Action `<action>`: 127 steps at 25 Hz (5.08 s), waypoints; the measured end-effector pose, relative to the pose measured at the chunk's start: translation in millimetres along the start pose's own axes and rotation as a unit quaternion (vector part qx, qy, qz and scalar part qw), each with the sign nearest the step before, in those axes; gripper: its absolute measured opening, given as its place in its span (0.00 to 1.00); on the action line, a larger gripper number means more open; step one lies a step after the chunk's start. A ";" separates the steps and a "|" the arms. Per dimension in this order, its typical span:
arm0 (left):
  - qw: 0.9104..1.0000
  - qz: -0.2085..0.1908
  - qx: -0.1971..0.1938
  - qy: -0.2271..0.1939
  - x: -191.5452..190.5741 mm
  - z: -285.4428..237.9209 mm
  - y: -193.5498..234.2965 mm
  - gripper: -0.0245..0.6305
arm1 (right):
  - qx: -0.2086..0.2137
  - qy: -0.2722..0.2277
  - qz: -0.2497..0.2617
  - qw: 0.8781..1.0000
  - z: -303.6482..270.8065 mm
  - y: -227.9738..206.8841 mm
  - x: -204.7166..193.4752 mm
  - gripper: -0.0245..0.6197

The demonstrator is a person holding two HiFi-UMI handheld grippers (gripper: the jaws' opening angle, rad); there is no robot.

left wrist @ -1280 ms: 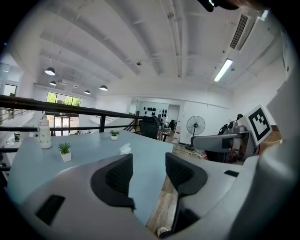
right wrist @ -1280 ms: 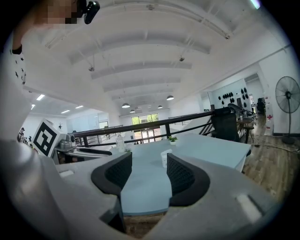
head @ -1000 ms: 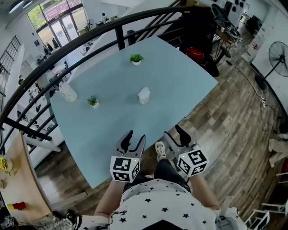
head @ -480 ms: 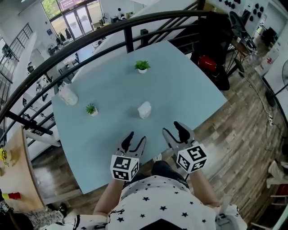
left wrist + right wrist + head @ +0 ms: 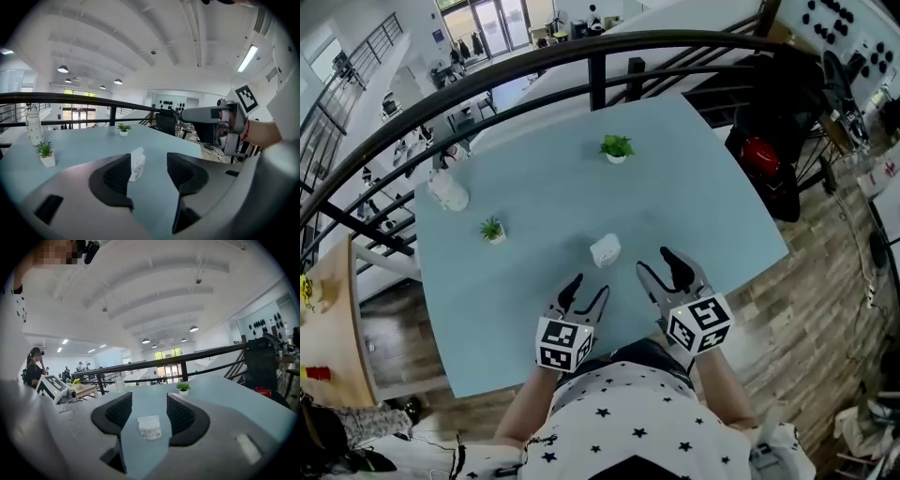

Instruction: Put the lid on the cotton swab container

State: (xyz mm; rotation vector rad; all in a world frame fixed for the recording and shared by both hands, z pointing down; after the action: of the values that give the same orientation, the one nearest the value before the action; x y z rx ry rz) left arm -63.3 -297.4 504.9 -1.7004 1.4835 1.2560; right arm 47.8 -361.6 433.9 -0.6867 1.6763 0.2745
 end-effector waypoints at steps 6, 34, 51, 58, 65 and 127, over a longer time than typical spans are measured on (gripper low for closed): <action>0.999 0.003 0.027 0.029 -12.6 -33.8 12.6 0.38 | 0.040 0.018 0.005 0.999 -29.6 -18.4 -2.3 0.37; 0.991 -0.006 0.079 0.108 -46.2 -121.8 46.7 0.47 | 0.132 0.102 0.014 0.986 -128.8 -43.5 -37.2 0.37; 0.990 -0.017 0.077 0.115 -53.9 -137.8 51.6 0.41 | 0.151 0.158 0.026 0.975 -160.6 -36.5 -67.4 0.37; 0.990 -0.016 0.076 0.115 -53.1 -137.8 52.4 0.41 | 0.156 0.174 0.023 0.972 -161.1 -34.7 -77.5 0.37; 0.990 -0.016 0.076 0.115 -53.7 -138.8 52.8 0.41 | 0.156 0.186 0.021 0.970 -157.9 -35.8 -87.3 0.37; 0.985 0.054 0.165 -0.016 -79.8 116.3 -21.3 0.05 | 0.117 0.092 0.048 0.988 35.5 108.7 -100.6 0.05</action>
State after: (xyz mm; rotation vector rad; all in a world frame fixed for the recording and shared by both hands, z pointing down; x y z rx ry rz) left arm -72.5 -156.5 525.0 -1.3932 1.6767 1.0165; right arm 22.2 -227.3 501.2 -0.4680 1.8839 0.0813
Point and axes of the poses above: the fingertips, and each gripper's own axes: z backward along the fingers, y to its left, x out of its top, the point moved 2 cm from there along z, backward along the fingers
